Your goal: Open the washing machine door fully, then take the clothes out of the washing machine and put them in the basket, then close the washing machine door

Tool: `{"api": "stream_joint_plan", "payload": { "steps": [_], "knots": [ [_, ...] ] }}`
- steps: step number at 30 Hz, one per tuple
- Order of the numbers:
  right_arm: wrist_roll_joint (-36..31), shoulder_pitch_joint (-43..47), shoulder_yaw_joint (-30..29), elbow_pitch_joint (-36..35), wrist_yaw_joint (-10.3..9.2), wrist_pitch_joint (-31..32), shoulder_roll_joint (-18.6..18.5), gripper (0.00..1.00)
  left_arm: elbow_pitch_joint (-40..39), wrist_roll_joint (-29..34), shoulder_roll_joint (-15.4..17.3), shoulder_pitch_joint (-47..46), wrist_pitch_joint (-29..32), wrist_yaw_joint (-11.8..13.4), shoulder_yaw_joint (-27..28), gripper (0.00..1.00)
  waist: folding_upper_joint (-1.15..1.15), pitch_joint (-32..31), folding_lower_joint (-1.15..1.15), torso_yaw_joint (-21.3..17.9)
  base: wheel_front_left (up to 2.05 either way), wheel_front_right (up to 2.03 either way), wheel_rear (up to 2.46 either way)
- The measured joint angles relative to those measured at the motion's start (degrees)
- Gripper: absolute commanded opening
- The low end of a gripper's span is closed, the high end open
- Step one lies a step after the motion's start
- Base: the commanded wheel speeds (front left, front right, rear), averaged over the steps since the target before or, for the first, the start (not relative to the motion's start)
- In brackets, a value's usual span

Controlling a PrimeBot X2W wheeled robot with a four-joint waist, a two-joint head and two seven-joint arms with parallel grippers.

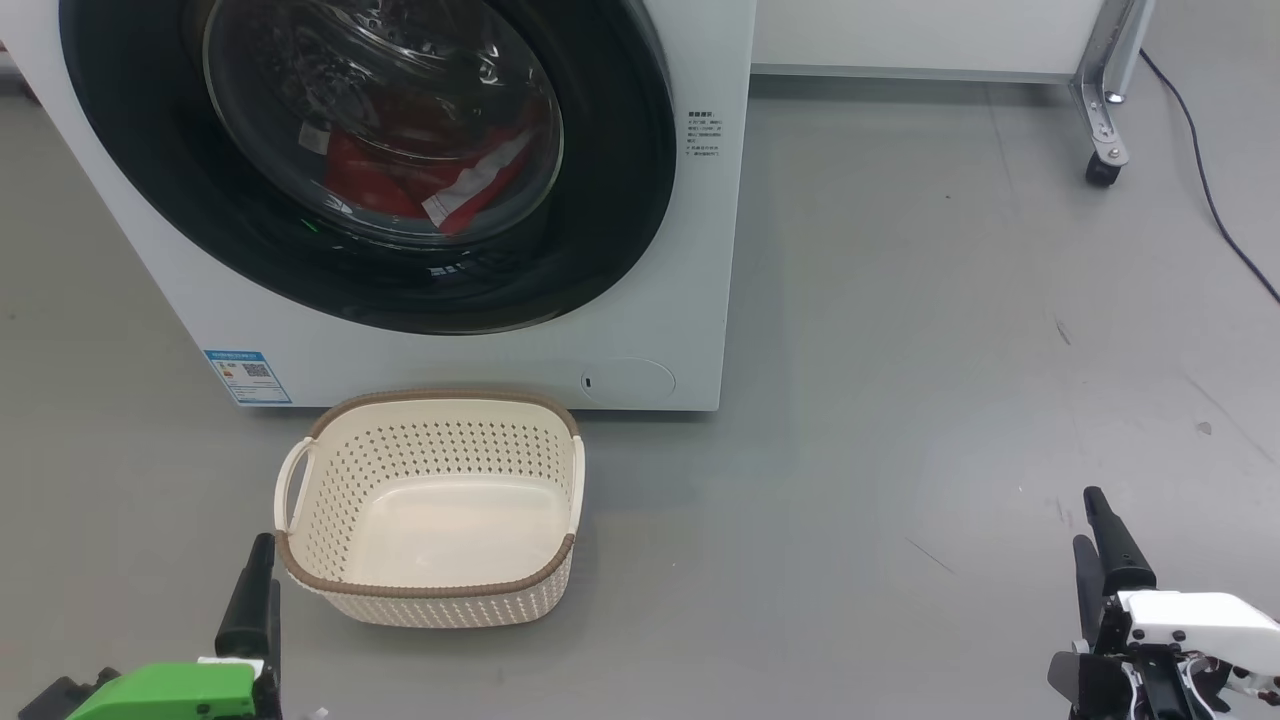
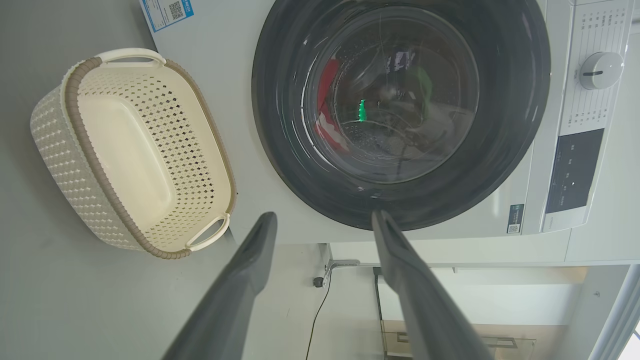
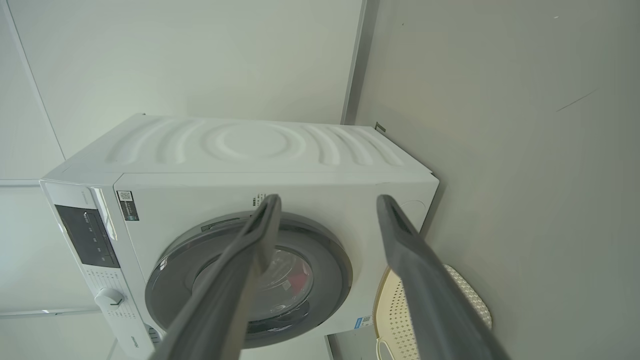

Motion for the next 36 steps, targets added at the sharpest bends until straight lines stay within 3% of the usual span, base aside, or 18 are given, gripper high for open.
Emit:
{"api": "stream_joint_plan", "payload": {
  "steps": [19,36],
  "knots": [
    [-7.4,-0.1,-0.5,-6.4,0.0,-3.8,-0.3,1.0,-5.1,5.7,0.1,-0.2,-4.0,0.0,0.7,1.0,0.0,-0.1,0.0,0.1,0.0,0.0,0.0],
    [-23.9,-0.1,1.5,-10.8,-0.99,-7.4,-1.2,1.0,-9.3,18.8,0.2,-0.2,-7.3,0.0,-2.9,1.0,0.0,-0.2,0.0,0.1,0.0,0.0,0.0]
  ]
}}
